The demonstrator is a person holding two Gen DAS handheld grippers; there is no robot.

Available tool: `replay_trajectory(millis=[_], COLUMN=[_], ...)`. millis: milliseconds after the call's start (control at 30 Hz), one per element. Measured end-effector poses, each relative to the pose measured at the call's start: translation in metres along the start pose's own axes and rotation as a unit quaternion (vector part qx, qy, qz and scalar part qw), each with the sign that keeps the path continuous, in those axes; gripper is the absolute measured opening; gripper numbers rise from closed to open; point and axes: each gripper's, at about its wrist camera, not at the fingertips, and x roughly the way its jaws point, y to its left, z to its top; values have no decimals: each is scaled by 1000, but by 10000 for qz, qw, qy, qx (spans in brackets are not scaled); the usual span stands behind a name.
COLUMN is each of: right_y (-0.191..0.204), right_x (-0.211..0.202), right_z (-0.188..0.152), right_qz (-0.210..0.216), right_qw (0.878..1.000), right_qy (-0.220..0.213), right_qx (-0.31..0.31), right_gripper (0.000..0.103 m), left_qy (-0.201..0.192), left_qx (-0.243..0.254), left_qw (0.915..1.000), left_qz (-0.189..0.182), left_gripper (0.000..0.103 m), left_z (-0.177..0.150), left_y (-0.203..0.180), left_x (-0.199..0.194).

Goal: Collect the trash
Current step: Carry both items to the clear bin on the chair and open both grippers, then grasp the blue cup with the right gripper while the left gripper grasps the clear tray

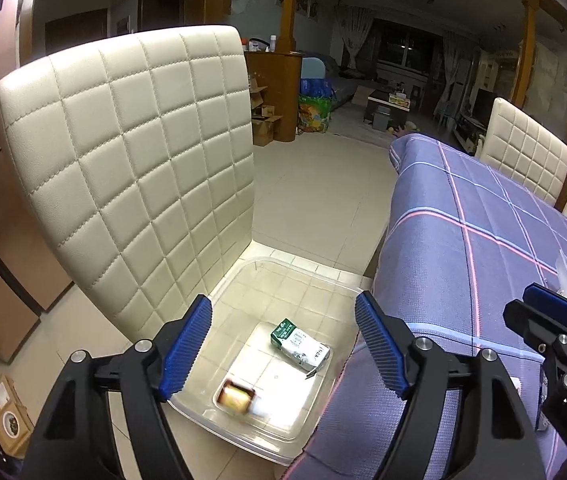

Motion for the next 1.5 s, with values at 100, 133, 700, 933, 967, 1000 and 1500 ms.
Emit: replay_trajectory(millis=[100,133,700,933,967,1000,1500], right_y=[-3,-4,-66,-126,-138,-147,-204], right_x=[0,0,-41,-74,-77,-78,-70], right_z=[-1,-2,-27,-50,-54,-58,-92], right_qz=[17,15,-467,-1215,-1283,-1340,-965], right_qw=[10000,10000,9952,9837,9811,9790,9725], right_qy=[18,22,-319,-501,-476,-445,-53], right_qx=[49,61,793,1229,1369,1468,2121], right_gripper=[27,27,80,80,80,80,78], left_qy=[21,32,64,1,-2,-3,-116], left_qx=[13,9,461,985,1049,1134,2319], left_qw=[10000,10000,9975,9910,9897,9877,9588], left_qz=[10,6,-522,-906,-973,-1076,-1637], left_gripper=[73,73,79,80,80,80,87], left_z=[-4,-5,-9,-20,-21,-23,-60], left_y=[0,0,-60,-122,-130,-141,-241], left_x=[0,-1,-29,-41,-43,-45,-67])
